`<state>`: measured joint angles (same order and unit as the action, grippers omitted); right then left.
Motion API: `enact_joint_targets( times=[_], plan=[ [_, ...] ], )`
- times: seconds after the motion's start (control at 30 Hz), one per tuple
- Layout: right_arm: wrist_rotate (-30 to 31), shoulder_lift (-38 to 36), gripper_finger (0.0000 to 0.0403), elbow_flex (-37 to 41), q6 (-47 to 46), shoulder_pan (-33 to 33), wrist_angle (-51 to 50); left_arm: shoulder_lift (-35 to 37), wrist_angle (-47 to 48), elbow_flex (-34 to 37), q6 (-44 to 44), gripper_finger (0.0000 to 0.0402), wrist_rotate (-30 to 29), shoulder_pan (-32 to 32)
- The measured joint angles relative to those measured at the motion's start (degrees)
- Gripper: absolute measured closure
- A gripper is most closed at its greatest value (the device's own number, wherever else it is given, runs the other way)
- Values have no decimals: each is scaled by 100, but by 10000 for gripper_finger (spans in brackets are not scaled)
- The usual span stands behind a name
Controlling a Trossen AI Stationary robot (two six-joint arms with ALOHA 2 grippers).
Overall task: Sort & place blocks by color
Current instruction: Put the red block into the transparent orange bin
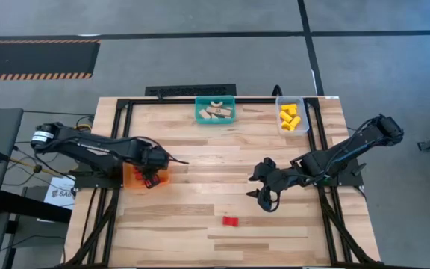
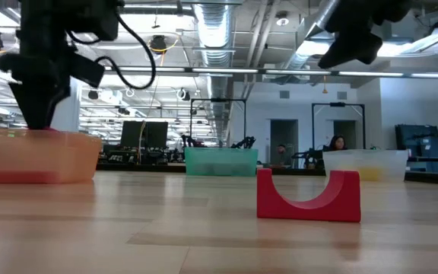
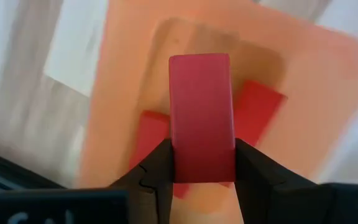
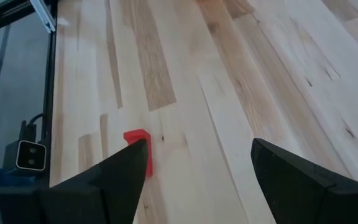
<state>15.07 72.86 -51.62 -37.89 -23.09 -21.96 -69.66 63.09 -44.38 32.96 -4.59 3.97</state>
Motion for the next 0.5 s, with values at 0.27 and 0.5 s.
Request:
enact_joint_targets(
  times=[0.27, 0.5],
  plan=[
    [7, 0, 98, 0, -113, 42, 119, -470, -171, 0, -1144, 134, -167, -357],
    [2, 0, 98, 0, -241, 37, 125, -497, -55, -370, -1649, 43, 107, -424]
  ],
)
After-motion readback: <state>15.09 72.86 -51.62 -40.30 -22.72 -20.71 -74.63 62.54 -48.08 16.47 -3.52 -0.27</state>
